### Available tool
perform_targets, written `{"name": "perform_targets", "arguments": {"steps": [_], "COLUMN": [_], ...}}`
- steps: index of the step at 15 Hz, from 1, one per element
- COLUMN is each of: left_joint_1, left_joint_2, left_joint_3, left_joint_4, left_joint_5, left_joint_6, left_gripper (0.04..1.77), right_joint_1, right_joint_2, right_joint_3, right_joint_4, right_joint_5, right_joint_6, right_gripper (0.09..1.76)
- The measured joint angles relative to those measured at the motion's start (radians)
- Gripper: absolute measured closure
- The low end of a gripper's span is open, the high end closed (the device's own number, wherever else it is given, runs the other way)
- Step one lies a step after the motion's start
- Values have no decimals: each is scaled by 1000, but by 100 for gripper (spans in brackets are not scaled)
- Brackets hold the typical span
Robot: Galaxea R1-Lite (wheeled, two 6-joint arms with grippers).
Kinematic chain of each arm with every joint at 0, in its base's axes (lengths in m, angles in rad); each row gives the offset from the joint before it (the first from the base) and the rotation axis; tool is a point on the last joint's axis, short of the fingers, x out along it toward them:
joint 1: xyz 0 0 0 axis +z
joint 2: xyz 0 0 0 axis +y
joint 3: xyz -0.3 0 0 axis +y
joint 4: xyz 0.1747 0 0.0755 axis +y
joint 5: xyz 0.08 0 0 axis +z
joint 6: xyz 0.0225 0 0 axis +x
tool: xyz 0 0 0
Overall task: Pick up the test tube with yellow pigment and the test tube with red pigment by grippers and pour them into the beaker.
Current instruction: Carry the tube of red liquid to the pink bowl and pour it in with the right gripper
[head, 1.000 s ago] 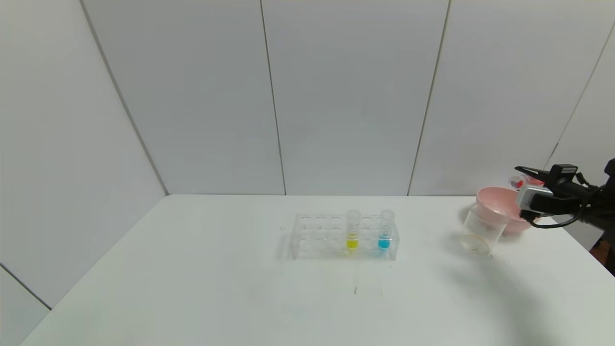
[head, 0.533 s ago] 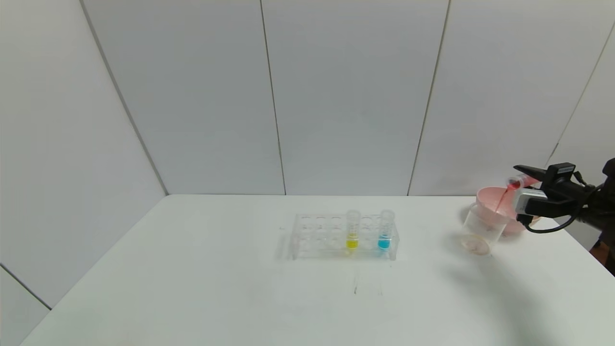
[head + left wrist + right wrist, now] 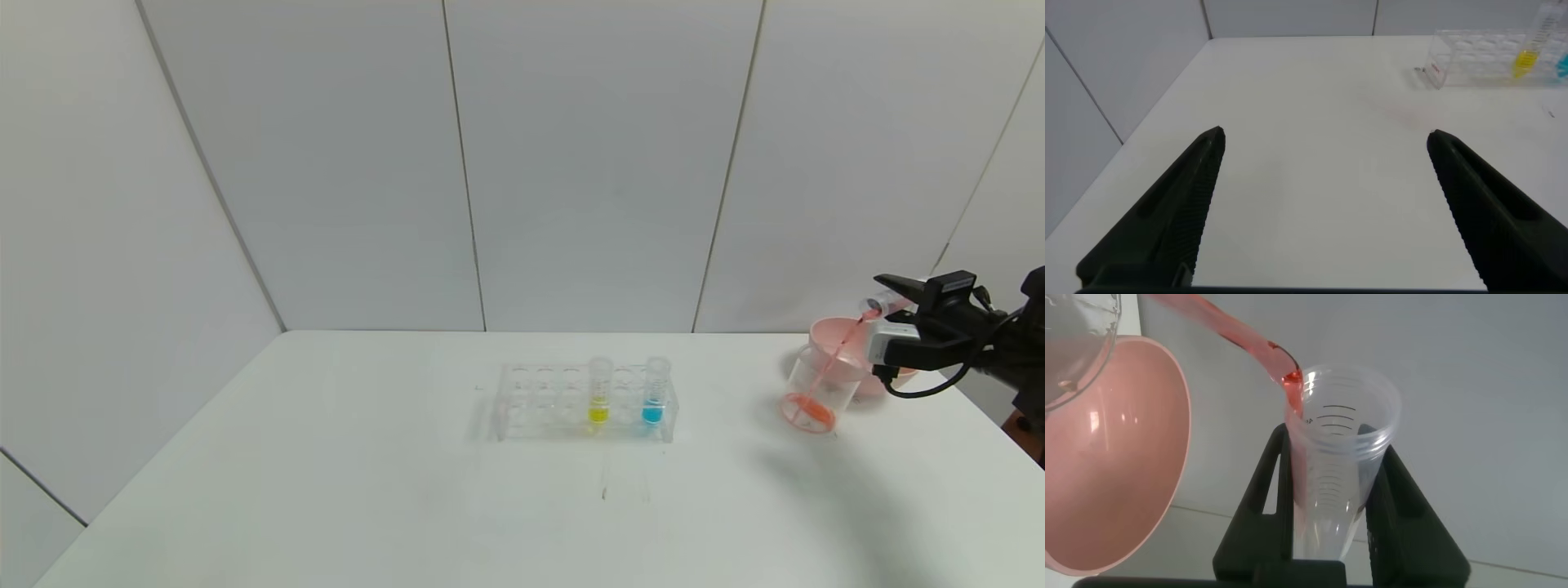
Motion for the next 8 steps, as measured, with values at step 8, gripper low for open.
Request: {"name": "perform_targets", "arguments": {"steps": [8], "left_joint_1": [0], "left_joint_2": [0], "left_joint_3": [0], "left_joint_4": [0], "left_joint_5": [0], "left_joint_6": [0], "left_gripper": [5], "right_joint_1": [1], "right_joint_2": [0], "right_joint_3": [-2], "right_joint_4": [0], "right_joint_5": [-47], "right_joint_6": [-12], "right_gripper": [129]}}
